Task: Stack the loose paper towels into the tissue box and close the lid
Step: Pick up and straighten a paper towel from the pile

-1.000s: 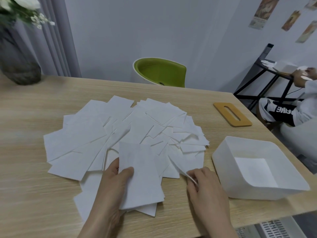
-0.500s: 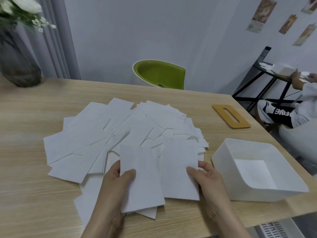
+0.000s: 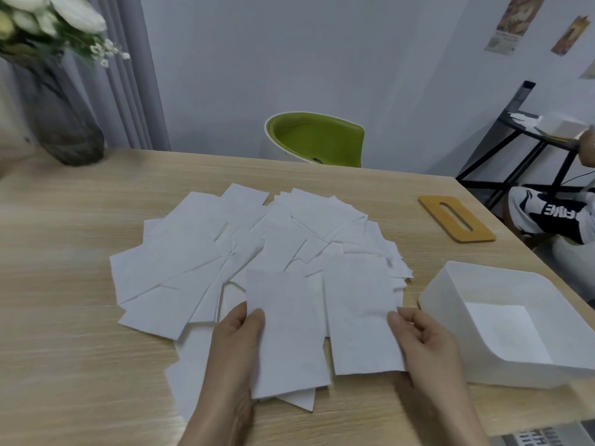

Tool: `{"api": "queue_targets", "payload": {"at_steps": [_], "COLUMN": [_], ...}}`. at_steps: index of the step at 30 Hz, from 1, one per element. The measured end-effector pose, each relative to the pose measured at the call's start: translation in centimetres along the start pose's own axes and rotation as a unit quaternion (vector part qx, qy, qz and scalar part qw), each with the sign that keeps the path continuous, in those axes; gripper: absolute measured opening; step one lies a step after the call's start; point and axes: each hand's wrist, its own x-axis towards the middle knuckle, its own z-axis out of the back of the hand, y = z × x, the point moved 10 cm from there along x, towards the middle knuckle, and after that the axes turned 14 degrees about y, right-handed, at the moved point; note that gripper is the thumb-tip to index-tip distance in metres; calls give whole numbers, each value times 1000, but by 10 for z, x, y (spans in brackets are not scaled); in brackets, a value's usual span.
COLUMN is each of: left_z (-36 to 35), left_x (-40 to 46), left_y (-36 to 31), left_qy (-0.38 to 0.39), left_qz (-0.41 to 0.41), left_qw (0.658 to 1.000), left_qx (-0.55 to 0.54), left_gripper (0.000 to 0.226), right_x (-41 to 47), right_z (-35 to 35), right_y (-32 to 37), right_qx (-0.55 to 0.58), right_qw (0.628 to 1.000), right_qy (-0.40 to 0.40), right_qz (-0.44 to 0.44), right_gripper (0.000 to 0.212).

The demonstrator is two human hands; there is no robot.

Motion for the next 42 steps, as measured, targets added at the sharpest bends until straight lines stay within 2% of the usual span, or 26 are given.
{"api": "queue_targets", "payload": {"at_steps": [3,9,14,18,22,24,27,33,39,42], "left_z": [0,-2,-2,-5,-3,-2,-1,-1,13,36], "left_x": [1,1,-1,-4,-5,-4,-4,-5,-9,-12], "left_y": [0,0,-3,4,-1,-2,-5,-10,-15,-24], "left_qy": [0,3,-5,-1,-7,-5,-8,-4,-22,-47], "left_qz": [-5,-3,-2,23,-2,-8,-15,-20,-31,-59], "left_qw": [1000,1000,1000,998,1000,1000,1000,1000,999,997], "left_qx": [-7,-8,4,-58,-18,-4,-3,-18,-9,-15], "left_gripper": [25,24,29,41,28,26,25,22,23,26], "right_x": [-2,-8,-10,-11,-12,-12,-12,-11,-6,-3], "right_z": [-27,-85,-103,-103,-105,-100,-89,-111,-128,-136], "right_y": [-5,-3,-2,-3,-2,3,11,16,16,31], "right_qx": [142,115,86,85,78,37,-58,-68,-70,-115], "right_qw": [987,979,984,985,985,991,995,985,982,976], "right_qy": [62,151,148,135,141,123,76,148,157,143], "right_qz": [-48,-68,-57,-58,-55,-25,31,56,74,118], "right_gripper": [10,11,11,10,7,3,13,19,25,24]}}
